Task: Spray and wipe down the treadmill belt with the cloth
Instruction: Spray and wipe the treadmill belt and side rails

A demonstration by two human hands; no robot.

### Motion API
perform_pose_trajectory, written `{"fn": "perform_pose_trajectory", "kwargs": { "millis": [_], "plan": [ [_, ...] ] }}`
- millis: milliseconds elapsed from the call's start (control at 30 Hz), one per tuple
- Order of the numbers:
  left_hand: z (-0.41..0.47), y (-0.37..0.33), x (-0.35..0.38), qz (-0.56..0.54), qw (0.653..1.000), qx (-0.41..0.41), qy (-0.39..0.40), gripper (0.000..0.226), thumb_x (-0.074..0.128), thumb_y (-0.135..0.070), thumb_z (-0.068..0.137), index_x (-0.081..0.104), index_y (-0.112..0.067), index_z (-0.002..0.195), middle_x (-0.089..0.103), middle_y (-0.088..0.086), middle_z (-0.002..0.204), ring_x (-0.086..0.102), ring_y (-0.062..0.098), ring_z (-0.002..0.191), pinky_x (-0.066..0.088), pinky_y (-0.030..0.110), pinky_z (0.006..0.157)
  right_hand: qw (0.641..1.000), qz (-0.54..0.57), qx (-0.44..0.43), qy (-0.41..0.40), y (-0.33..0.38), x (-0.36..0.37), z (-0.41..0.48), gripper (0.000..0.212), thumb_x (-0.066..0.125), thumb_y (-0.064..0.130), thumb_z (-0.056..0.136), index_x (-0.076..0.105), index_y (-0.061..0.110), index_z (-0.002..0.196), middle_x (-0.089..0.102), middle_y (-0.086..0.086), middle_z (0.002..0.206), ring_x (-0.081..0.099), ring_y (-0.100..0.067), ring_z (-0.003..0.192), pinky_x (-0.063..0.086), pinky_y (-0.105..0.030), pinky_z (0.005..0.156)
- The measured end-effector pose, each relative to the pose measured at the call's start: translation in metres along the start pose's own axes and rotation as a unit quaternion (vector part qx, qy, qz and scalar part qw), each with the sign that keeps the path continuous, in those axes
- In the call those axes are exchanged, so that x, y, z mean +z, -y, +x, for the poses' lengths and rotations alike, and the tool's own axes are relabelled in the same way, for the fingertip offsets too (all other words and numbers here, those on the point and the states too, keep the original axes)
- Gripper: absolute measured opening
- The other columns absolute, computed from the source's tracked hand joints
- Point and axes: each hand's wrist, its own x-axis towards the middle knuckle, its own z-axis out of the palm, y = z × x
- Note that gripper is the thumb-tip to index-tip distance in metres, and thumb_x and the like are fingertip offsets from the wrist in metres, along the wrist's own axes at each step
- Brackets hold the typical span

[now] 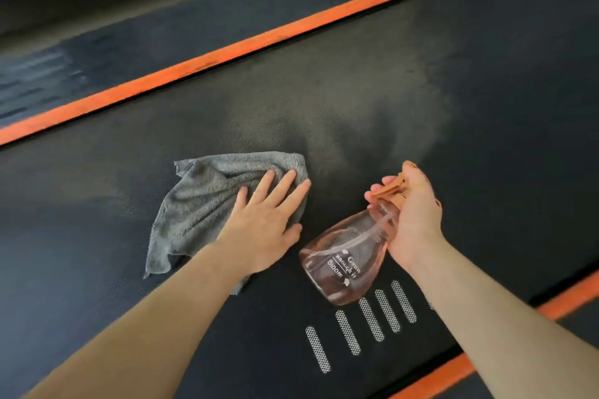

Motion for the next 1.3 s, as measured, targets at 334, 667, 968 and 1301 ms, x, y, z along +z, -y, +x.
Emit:
{"fn": "perform_pose_trajectory", "kwargs": {
  "millis": [334,667,968,1301],
  "plan": [
    [0.056,-0.004,-0.020,0.026,0.998,-0.002,-0.060,0.066,0.025,-0.054,0.101,-0.006,-0.037,0.156,-0.013,-0.012,0.165,-0.013,0.015,0.152,0.009,0.048,0.121,0.996,-0.030,0.015,0.078,0.022,-0.005,0.013,0.028,0.068,0.037,0.090,0.068,0.011,0.099,0.064,-0.014,0.082,0.065,-0.027,0.069,0.052,-0.028,0.055],
    [0.021,0.115,-0.003,-0.010,0.962,-0.210,-0.174,0.070,0.015,-0.061,0.094,0.011,-0.033,0.158,0.006,-0.007,0.166,0.006,0.019,0.152,0.019,0.054,0.116,0.984,-0.063,0.024,0.162,0.028,0.092,0.013,0.018,0.067,0.030,0.093,0.069,0.025,0.110,0.071,-0.015,0.099,0.073,-0.029,0.072,0.053,-0.033,0.066],
    [0.023,0.118,0.013,0.000,0.953,-0.183,-0.242,0.062,0.035,-0.043,0.092,0.034,-0.026,0.152,0.031,-0.001,0.160,0.026,0.022,0.148,0.025,0.051,0.110,0.951,-0.106,-0.169,0.234,0.050,0.226,-0.005,0.029,0.060,0.034,0.097,0.059,0.043,0.125,0.064,0.007,0.120,0.072,-0.015,0.096,0.056,-0.021,0.078],
    [0.021,0.119,0.003,-0.049,0.957,-0.168,-0.231,0.070,0.046,-0.042,0.080,0.040,-0.029,0.148,0.036,-0.005,0.157,0.036,0.020,0.141,0.029,0.048,0.103,0.845,-0.244,-0.349,0.322,0.053,0.354,-0.021,0.015,0.060,0.031,0.098,0.061,0.020,0.106,0.055,0.013,0.070,0.056,-0.011,0.069,0.051,-0.041,0.071]
  ]
}}
